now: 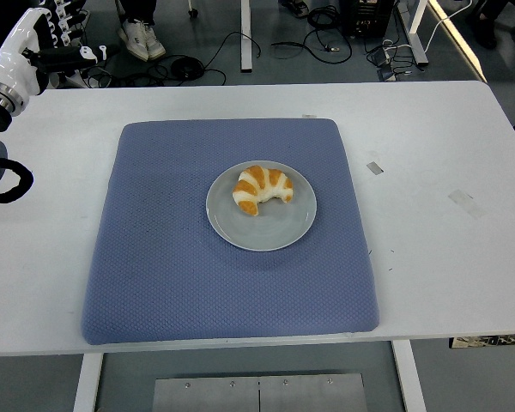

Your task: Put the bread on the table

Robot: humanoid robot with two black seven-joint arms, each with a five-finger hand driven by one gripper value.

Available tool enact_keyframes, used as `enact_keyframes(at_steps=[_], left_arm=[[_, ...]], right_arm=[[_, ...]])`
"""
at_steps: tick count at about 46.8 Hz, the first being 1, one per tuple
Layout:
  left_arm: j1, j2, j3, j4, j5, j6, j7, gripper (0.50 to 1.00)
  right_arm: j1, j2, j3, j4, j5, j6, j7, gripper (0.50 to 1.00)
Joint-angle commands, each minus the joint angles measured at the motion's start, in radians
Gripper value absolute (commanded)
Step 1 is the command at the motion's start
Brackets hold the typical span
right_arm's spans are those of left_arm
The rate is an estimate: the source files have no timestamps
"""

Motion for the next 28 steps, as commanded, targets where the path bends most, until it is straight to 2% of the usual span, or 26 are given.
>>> enact_keyframes(at_steps=[1,21,28], left_arm=[[0.001,-0.002,0.000,0.000,0.002,0.000,0.000,0.978],[-0.009,-0.013,0.003,-0.002,0.001,-0.006,0.003,0.986],[-0.018,-0.010,0.003,-0.002,0.005,-0.009,0.067,0.986]], right_arm=[[0.000,0.000,0.000,0.000,0.000,0.000,0.000,1.000],[0.000,0.000,0.000,0.000,0.000,0.000,0.000,1.000],[0.000,0.000,0.000,0.000,0.000,0.000,0.000,1.000]])
